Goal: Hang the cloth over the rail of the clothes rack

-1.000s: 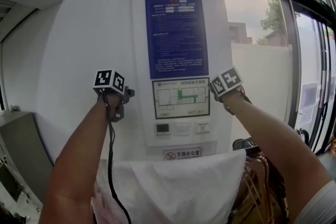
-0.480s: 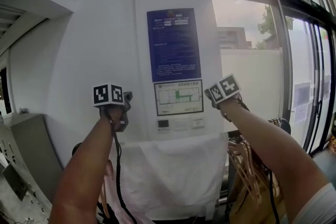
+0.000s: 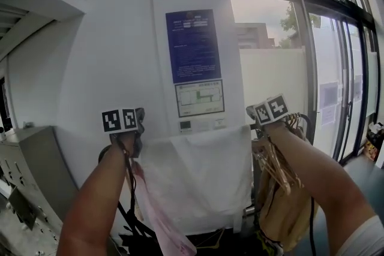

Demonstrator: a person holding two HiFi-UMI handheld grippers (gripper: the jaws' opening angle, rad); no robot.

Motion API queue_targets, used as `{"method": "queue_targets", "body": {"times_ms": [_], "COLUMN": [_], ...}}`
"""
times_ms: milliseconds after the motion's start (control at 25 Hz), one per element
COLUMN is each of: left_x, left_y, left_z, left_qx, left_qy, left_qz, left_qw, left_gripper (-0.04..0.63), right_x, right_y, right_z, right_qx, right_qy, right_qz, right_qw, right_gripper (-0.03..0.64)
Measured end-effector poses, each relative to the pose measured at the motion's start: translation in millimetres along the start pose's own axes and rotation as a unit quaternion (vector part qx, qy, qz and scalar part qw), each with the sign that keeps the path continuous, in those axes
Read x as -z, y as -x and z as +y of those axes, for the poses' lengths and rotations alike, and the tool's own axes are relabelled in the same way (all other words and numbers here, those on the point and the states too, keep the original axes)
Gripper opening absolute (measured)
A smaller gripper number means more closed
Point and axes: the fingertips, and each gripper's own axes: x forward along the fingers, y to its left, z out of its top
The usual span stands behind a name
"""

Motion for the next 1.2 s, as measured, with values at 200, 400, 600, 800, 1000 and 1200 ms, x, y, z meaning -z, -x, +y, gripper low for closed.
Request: {"method": "queue_targets", "body": {"times_ms": [200, 400, 600, 800, 1000, 1200], "left_x": [40, 105, 136, 158, 164, 154], "left_y": [30, 29, 32, 26, 21, 24], "left_z": [-3, -2, 25, 34, 45, 38], "left_qx": [-0.018, -0.04, -0.099, -0.105, -0.105, -0.098], "left_qy": [-0.002, 0.003, 0.024, 0.022, 0.008, -0.027], "left_qz": [-0.005, 0.022, 0.007, 0.014, 0.01, -0.004], "left_qw": [0.9998, 0.9989, 0.9948, 0.9941, 0.9943, 0.9948], "left_gripper": [0.046, 0.13, 0.145, 0.146, 0.158, 0.158], "right_x": [40, 82, 101, 105, 102, 99], "right_y": [26, 19, 0, -10, -17, -14], "right_z": [9, 17, 17, 16, 30, 35], "right_qx": [-0.012, -0.057, -0.078, -0.1, -0.116, -0.109], "right_qy": [-0.021, -0.059, -0.079, -0.093, -0.092, -0.072], "right_qz": [-0.003, 0.005, 0.008, -0.008, -0.014, -0.012], "right_qw": [1.0, 0.997, 0.994, 0.991, 0.989, 0.991], "right_gripper": [0.021, 0.071, 0.077, 0.078, 0.078, 0.06]}}
